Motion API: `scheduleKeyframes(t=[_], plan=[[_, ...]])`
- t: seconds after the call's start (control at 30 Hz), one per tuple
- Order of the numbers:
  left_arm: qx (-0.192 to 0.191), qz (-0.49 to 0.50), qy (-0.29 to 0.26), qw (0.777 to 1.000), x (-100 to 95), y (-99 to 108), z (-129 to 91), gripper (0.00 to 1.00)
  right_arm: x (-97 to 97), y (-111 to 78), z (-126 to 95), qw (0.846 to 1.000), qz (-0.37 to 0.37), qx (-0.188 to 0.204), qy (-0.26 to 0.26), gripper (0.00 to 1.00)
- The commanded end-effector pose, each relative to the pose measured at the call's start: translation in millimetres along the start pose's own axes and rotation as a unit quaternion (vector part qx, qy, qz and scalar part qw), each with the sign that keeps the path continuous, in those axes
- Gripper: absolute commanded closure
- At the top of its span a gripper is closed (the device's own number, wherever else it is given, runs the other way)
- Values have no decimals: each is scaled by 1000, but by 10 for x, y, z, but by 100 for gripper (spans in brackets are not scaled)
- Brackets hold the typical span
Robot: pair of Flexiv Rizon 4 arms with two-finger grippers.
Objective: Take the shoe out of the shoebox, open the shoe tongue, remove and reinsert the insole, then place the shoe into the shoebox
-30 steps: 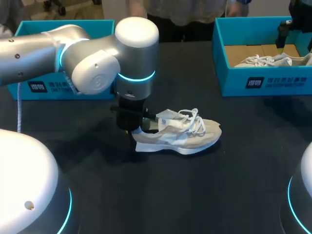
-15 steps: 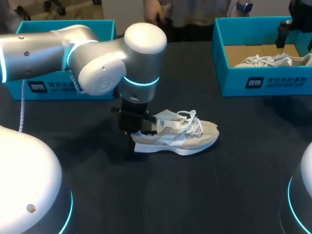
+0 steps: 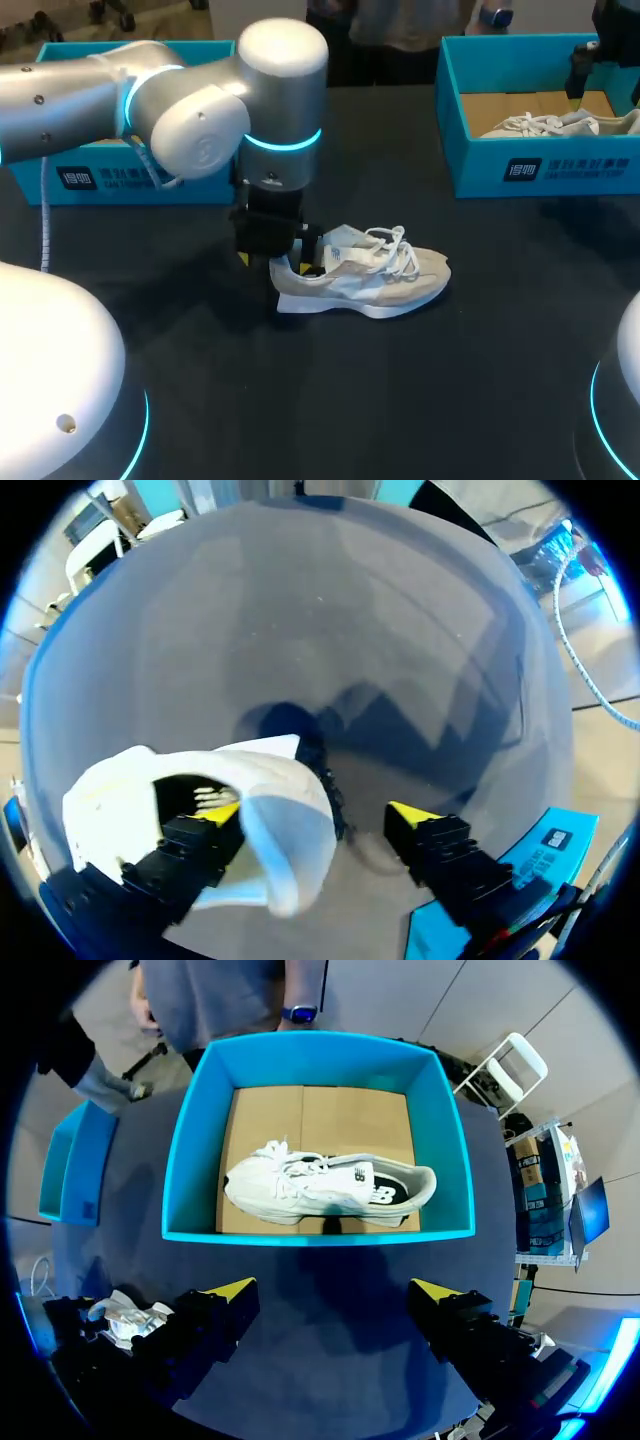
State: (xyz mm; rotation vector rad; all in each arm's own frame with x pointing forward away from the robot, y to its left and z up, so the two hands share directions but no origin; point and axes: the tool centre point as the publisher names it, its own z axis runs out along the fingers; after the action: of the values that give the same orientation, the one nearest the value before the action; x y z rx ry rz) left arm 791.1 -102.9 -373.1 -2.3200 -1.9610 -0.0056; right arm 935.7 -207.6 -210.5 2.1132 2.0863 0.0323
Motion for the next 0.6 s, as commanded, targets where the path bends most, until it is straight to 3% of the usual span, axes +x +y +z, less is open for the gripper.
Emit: scheduleKeyframes(t=[0.03, 0.6], plan=[[-1, -7, -26, 1000, 140, -108, -253, 0, 0, -11, 1, 1000, 0, -1, 0, 0], [35, -131, -144, 980, 417, -359, -1131, 0, 0, -11, 1, 1000, 0, -1, 0, 0]])
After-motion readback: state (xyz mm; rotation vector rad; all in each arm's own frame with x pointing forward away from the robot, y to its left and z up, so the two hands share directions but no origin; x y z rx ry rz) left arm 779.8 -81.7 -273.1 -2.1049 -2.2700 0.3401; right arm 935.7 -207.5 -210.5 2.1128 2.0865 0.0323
